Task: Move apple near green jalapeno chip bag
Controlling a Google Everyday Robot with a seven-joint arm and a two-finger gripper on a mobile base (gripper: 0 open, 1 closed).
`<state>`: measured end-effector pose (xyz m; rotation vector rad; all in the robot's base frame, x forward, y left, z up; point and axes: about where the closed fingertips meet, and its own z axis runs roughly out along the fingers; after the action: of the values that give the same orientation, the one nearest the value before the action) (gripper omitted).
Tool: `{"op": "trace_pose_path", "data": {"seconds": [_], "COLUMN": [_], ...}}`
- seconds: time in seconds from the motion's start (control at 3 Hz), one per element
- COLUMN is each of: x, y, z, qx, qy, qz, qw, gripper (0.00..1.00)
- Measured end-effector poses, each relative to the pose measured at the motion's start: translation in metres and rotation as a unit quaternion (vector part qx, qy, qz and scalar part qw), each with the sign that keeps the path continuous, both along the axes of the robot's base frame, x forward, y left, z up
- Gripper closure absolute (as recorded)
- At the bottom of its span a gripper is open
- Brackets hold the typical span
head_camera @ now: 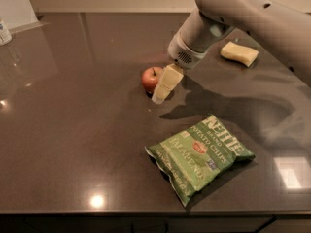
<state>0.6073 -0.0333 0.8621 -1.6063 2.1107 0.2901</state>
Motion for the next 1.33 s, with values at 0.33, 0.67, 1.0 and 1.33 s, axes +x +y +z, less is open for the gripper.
{"op": "trace_pose_path", "data": {"seconds": [0.33, 0.67, 1.0, 1.33], "x": [-0.005, -0.006, -0.004, -0.005], "y": [0.011, 0.017, 0.018, 0.017], "z": [-0.001, -0.007, -0.012, -0.003], "qx": [0.008, 0.003, -0.006, 0.0], "qy": [0.01, 0.012, 0.01, 0.003], "qz": [0.012, 0.02, 0.028, 0.034], "qw": [0.9998, 0.9997, 0.9995, 0.9994], "gripper": [0.01, 0.22, 0.45, 0.77]}}
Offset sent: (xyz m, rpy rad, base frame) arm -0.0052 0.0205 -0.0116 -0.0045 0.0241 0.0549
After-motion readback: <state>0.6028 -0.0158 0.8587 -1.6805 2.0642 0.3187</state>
